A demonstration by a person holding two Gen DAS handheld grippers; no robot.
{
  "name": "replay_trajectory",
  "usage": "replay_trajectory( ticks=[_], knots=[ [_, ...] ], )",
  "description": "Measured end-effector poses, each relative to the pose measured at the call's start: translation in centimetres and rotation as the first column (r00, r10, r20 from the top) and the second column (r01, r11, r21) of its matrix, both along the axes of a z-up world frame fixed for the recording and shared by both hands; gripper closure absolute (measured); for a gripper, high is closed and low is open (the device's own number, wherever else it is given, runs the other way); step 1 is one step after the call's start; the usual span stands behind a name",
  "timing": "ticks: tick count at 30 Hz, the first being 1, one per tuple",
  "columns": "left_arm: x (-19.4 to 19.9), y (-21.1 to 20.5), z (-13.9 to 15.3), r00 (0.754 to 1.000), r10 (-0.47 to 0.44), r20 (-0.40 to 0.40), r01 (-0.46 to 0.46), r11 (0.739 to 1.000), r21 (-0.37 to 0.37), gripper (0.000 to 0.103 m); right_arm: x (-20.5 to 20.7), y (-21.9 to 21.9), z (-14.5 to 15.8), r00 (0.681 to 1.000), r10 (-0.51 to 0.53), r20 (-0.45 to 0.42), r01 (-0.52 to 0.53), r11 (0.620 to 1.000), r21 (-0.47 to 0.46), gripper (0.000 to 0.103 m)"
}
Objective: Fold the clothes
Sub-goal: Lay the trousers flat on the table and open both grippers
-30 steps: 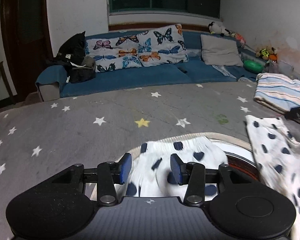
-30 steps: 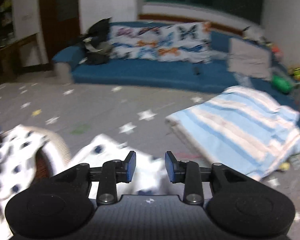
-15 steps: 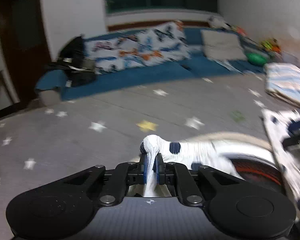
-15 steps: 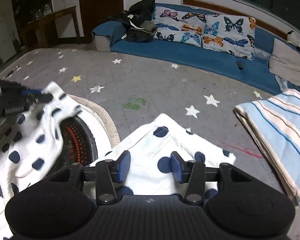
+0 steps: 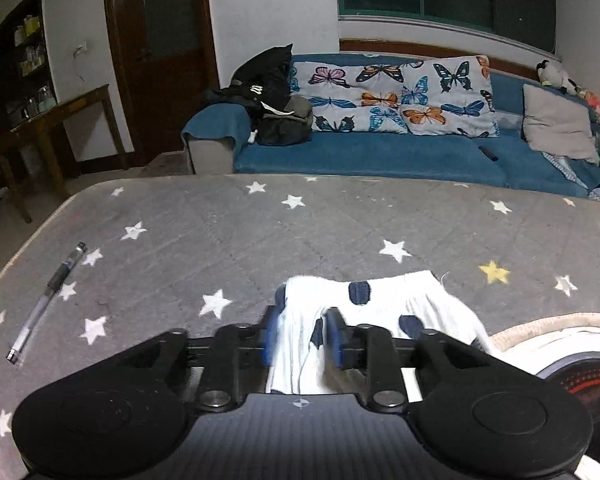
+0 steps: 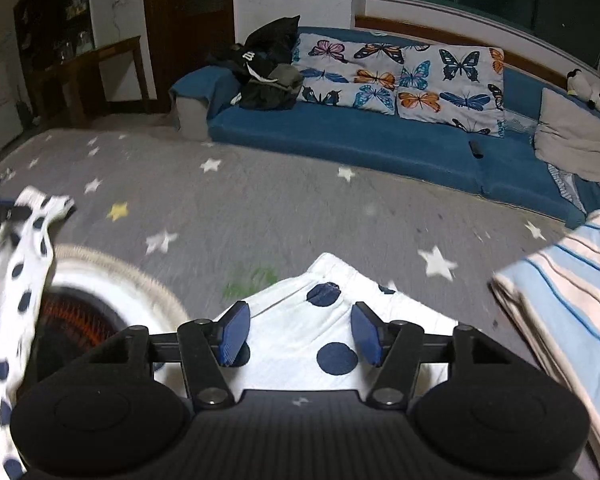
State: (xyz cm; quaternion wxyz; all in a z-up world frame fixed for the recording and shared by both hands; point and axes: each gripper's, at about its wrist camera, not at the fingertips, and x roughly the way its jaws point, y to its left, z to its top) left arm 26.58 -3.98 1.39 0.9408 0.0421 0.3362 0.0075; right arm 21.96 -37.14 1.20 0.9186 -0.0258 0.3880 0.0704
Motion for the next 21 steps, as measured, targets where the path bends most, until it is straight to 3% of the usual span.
replay_trajectory(
  ticks=[2, 5, 13, 21],
  knots=[
    [-0.2, -0.2, 0.3, 1.000, 0.002, 0.012, -0.002, 1.000, 0.012, 0.058, 0.5, 0.2, 0.2, 1.000, -0.003, 0.001, 0.003, 1.000, -0.014, 0.045],
    [-1.0, -0.7, 1.4, 0.999, -0.021, 0.038, 0.020, 1.000, 0.016, 0.056, 0.0, 0.4, 1.1, 1.000, 0.016, 0.015, -0.015, 0.999, -0.036, 0.045],
    [-1.8, -4.4, 0.8, 0.970, -0.238, -0.040, 0.237, 0.971, -0.024, 0.059, -3.1, -0.9, 2.7, 0.998, 0.048, -0.040, -0.051, 0.997, -0.063, 0.045],
    [0.6, -6.2, -0.9, 0.964, -0.261, -0.041, 0.258, 0.963, -0.078, 0.060, -4.2, -3.2, 1.0, 0.995, 0.027, -0.092, -0.034, 0.997, -0.072, 0.043]
  ],
)
